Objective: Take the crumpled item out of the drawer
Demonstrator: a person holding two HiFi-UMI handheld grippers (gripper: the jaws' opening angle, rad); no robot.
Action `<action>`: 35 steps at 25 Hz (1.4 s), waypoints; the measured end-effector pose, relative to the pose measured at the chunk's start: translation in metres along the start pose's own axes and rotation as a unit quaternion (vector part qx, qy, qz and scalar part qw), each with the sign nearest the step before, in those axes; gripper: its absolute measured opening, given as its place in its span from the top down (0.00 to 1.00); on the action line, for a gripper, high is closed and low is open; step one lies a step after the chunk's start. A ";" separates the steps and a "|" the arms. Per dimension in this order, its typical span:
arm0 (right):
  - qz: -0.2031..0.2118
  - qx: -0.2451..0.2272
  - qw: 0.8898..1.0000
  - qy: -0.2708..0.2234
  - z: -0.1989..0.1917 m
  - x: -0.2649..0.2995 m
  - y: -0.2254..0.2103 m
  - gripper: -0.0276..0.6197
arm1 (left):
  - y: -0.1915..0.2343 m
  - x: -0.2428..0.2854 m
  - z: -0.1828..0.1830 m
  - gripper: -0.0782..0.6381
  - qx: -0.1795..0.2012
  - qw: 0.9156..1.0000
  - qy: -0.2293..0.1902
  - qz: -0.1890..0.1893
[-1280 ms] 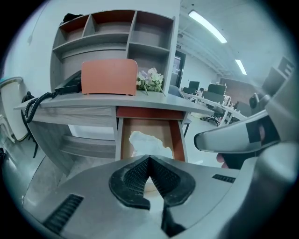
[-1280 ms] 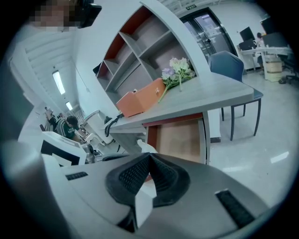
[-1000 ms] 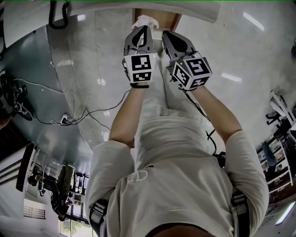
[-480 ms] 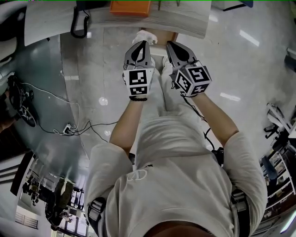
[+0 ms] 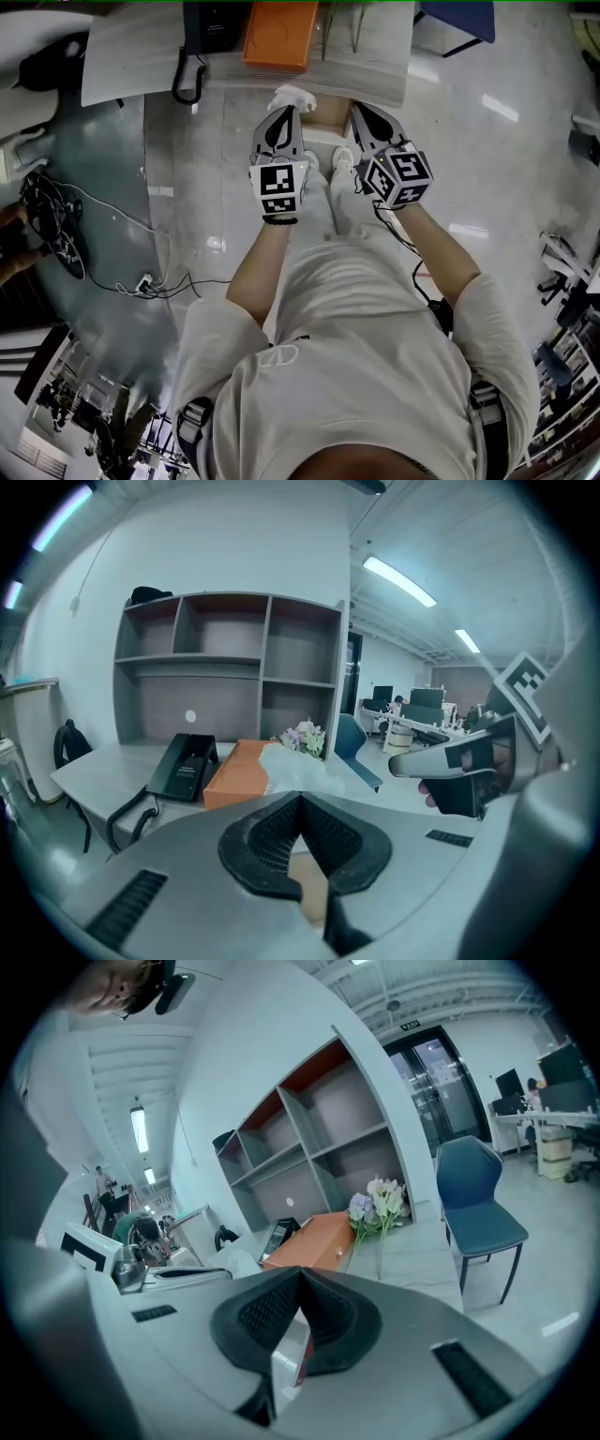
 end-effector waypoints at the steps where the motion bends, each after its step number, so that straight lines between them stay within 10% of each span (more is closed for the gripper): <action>1: -0.002 -0.003 1.000 -0.004 0.006 -0.004 0.000 0.95 | 0.000 -0.004 0.007 0.90 0.001 1.000 -0.006 0.001; 20: -0.043 -0.049 0.993 -0.100 0.120 -0.076 -0.003 0.95 | -0.005 -0.066 0.118 0.90 0.031 0.994 -0.105 -0.018; 35: -0.074 -0.084 0.975 -0.190 0.218 -0.157 -0.008 0.95 | -0.015 -0.125 0.218 0.90 0.027 0.971 -0.233 -0.041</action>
Point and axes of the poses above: the fingertips, and each gripper's own axes: x forward along the fingers, y to its left, z out of its top, the point moved 7 cm from there along -x, backward along the fingers, and after that the axes turned 7 degrees about -x, right-handed, at the moved point
